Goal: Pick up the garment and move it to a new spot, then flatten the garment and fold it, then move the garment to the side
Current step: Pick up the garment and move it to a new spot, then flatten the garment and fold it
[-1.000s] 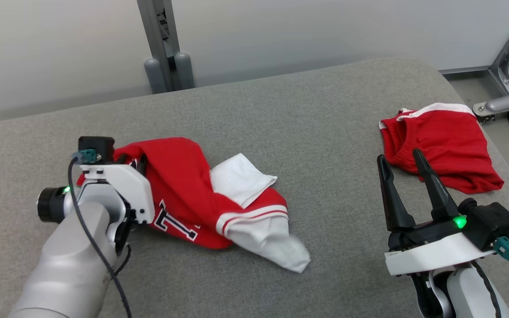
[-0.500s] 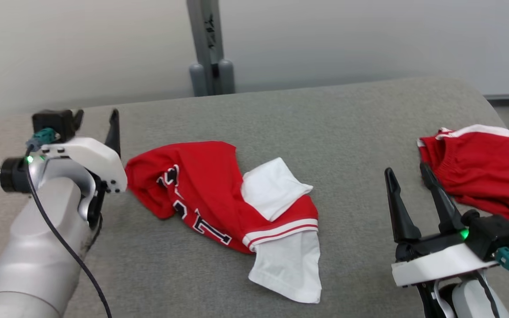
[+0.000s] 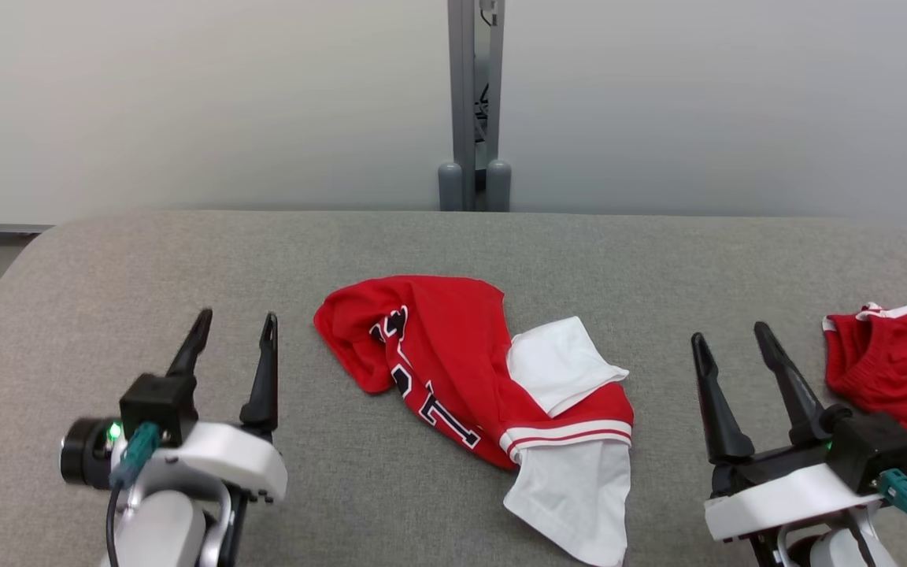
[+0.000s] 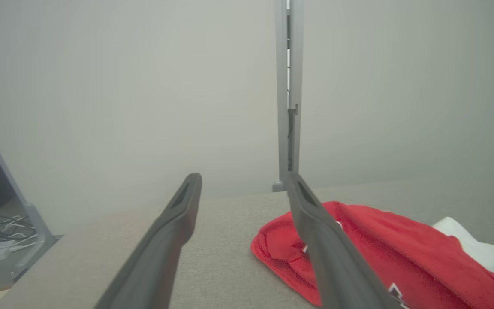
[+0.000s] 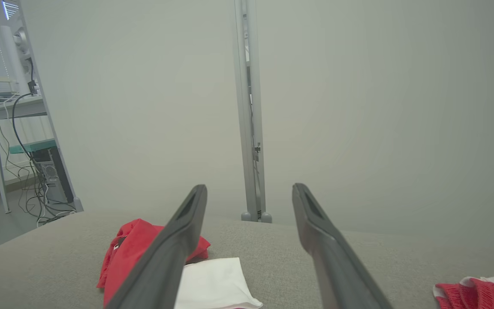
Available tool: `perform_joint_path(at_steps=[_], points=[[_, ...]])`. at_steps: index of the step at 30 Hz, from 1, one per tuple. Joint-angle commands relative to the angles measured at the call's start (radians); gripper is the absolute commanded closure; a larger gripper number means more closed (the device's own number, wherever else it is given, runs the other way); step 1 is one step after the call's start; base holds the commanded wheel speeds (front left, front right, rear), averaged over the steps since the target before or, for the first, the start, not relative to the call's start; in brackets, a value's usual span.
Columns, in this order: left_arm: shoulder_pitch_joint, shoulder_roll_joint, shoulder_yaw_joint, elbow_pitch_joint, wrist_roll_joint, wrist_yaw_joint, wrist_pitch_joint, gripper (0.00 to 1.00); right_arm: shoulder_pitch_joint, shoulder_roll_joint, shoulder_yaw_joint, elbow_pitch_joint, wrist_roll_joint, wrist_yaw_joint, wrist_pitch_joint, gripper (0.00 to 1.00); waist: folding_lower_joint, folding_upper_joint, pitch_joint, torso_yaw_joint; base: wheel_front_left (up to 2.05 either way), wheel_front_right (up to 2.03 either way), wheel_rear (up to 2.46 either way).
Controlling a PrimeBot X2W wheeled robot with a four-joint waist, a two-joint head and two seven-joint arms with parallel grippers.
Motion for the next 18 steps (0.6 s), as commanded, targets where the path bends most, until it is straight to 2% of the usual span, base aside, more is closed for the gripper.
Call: perform_joint_path(at_steps=[1,2,10,13,18], points=[[0.016,-0.008,0.017,-0.019,0.000,0.004,-0.004,0.00,0.010,-0.005,0.001,-0.003,0.003,0.000,-0.002,0.00,0.0000,0.0000,-0.005,0.006,0.00,0.00,0.00],[0.056,-0.026,0.040,-0.053,0.001,0.006,-0.003,0.00,0.017,-0.006,0.002,-0.004,0.003,0.000,-0.002,0.00,0.0000,0.0000,-0.006,0.008,0.00,0.00,0.00],[0.281,-0.145,0.179,-0.224,0.113,-0.082,-0.004,0.00,0.062,-0.006,0.014,-0.003,0.017,0.000,-0.002,0.00,0.0000,0.0000,-0.017,0.000,0.00,0.00,0.00],[0.320,-0.173,0.213,-0.238,0.151,-0.093,-0.004,0.00,0.074,-0.005,0.029,0.005,-0.016,0.000,-0.002,0.00,0.0000,0.0000,-0.018,-0.003,0.00,0.00,0.00],[0.347,-0.188,0.244,-0.247,0.185,-0.106,-0.004,0.00,0.090,-0.006,0.033,0.010,-0.029,0.000,-0.002,0.00,0.0000,0.0000,-0.019,-0.001,0.00,0.00,0.00]])
